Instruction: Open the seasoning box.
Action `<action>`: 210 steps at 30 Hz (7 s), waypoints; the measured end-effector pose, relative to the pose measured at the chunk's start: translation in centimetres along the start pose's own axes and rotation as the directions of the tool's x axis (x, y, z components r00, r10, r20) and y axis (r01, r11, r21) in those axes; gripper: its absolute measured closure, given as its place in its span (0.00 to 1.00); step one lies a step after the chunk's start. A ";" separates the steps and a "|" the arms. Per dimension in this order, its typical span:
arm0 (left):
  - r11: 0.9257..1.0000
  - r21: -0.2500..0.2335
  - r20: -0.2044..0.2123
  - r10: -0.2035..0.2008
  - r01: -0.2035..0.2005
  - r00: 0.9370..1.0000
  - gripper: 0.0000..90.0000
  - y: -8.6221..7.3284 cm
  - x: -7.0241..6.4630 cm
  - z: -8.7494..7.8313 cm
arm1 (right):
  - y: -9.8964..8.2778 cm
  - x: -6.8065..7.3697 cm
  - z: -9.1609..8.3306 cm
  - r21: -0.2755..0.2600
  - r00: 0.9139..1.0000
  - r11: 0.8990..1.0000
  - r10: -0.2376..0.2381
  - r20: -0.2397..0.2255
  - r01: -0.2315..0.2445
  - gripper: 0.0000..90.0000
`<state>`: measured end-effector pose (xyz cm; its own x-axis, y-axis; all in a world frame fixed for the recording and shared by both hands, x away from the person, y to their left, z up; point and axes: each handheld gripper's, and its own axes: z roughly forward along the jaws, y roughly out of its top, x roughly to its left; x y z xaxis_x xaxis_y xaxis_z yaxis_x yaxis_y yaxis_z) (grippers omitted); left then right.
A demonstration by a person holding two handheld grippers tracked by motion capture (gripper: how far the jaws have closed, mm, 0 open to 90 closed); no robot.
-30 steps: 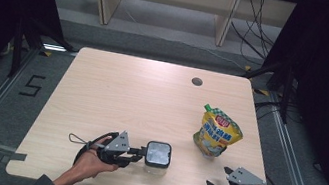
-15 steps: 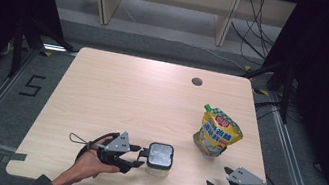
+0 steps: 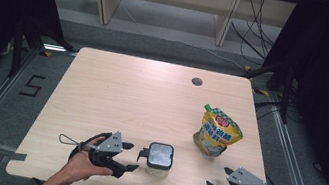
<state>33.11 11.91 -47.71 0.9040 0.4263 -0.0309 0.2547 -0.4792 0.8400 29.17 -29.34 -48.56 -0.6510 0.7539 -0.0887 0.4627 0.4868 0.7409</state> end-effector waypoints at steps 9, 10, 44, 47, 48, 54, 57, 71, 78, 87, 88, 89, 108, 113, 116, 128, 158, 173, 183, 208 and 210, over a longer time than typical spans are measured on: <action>1.000 -0.029 0.020 0.005 -0.005 1.000 0.50 1.0 -0.1 -1.4 | 0.2 0.3 0.1 0.006 1.000 1.000 -0.014 -0.001 0.014 0.25; 1.000 -0.030 0.011 0.008 -0.008 1.000 0.55 1.1 -0.3 -1.6 | 0.1 0.1 0.1 0.004 1.000 1.000 -0.025 0.000 0.025 0.25; 0.995 -0.103 -0.031 0.008 -0.011 0.999 0.97 2.9 -0.1 0.4 | 0.2 0.3 0.3 0.003 0.998 0.998 -0.056 -0.022 0.056 0.36; 0.995 -0.104 -0.035 -0.002 -0.002 0.999 0.96 2.8 -0.2 0.4 | 0.3 0.6 0.3 0.003 0.995 0.996 -0.089 -0.035 0.089 0.38; 0.994 -0.107 -0.033 0.007 -0.010 0.999 0.96 2.8 -0.2 0.4 | 0.4 0.6 0.3 0.002 0.994 0.995 -0.097 -0.039 0.097 0.40; 0.992 -0.122 -0.030 -0.008 0.004 1.000 0.96 2.6 -0.1 0.4 | 0.6 1.1 0.2 -0.032 0.990 0.992 -0.121 -0.077 0.118 0.48; 0.991 -0.135 -0.032 -0.027 0.023 0.999 0.96 2.5 -0.2 0.4 | 0.7 1.4 0.4 -0.027 0.987 0.992 -0.129 -0.095 0.127 0.52; 0.988 -0.148 -0.034 -0.044 0.039 0.998 0.96 2.0 -0.1 0.3 | 2.8 2.4 0.5 -0.177 0.978 0.980 -0.120 -0.168 0.089 0.79; 0.981 -0.182 -0.020 -0.073 0.068 0.997 0.96 1.8 -0.1 0.4 | 3.9 2.8 1.2 -0.208 0.968 0.973 -0.143 -0.207 0.099 0.87; 0.979 -0.190 -0.016 -0.083 0.079 0.996 0.96 1.5 0.1 0.4 | 5.1 3.2 2.1 -0.236 0.967 0.967 -0.150 -0.206 0.100 0.92; 0.977 -0.189 -0.017 -0.099 0.094 0.995 0.96 1.5 0.0 0.4 | 5.2 3.3 2.1 -0.230 0.967 0.969 -0.142 -0.213 0.092 0.92; 0.977 -0.189 -0.017 -0.106 0.101 0.994 0.96 1.4 -0.1 0.4 | 5.3 3.2 2.3 -0.235 0.966 0.966 -0.156 -0.207 0.106 0.93; 0.980 -0.180 -0.018 -0.094 0.089 0.995 0.96 1.3 0.2 0.3 | 7.9 4.8 3.5 -0.305 0.944 0.947 -0.187 -0.272 0.099 0.95; 0.981 -0.174 -0.018 -0.095 0.090 0.995 0.94 1.4 0.2 0.3 | 8.7 5.4 3.8 -0.311 0.933 0.942 -0.220 -0.284 0.128 0.95; 0.977 -0.186 0.001 -0.110 0.108 0.994 0.86 1.4 0.5 -0.2 | 9.0 5.6 4.0 -0.301 0.932 0.944 -0.223 -0.286 0.134 0.96; 0.997 -0.059 0.015 -0.054 0.054 0.998 0.61 -1.1 0.7 -0.2 | 10.4 6.4 4.2 -0.324 0.927 0.932 -0.258 -0.272 0.165 0.95; 0.995 -0.068 0.015 -0.078 0.079 0.997 0.57 -3.7 0.9 -2.5 | 14.1 9.7 6.1 -0.350 0.897 0.897 -0.368 -0.245 0.272 0.95; 0.994 -0.061 0.016 -0.090 0.091 0.996 0.59 -4.1 0.6 -2.3 | 14.4 10.1 6.8 -0.337 0.890 0.892 -0.389 -0.238 0.300 0.95; 0.996 -0.083 0.014 -0.035 0.036 0.999 0.81 -3.2 0.9 -0.7 | 14.4 10.0 6.9 -0.341 0.891 0.892 -0.387 -0.240 0.296 0.95; 0.996 -0.094 0.006 -0.008 0.009 1.000 0.94 -2.3 1.1 0.9 | 14.9 10.3 7.6 -0.342 0.884 0.891 -0.394 -0.252 0.299 0.97; 0.996 -0.092 0.007 -0.004 0.005 1.000 0.94 -2.3 1.2 0.8 | 15.0 10.4 7.7 -0.341 0.883 0.891 -0.394 -0.255 0.299 0.97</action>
<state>33.88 12.88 -50.15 0.9053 0.4231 -0.0381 0.2264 -0.4046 0.8860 33.93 -10.81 -43.49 -0.9105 0.3618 -0.2004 0.0127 0.5087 0.8609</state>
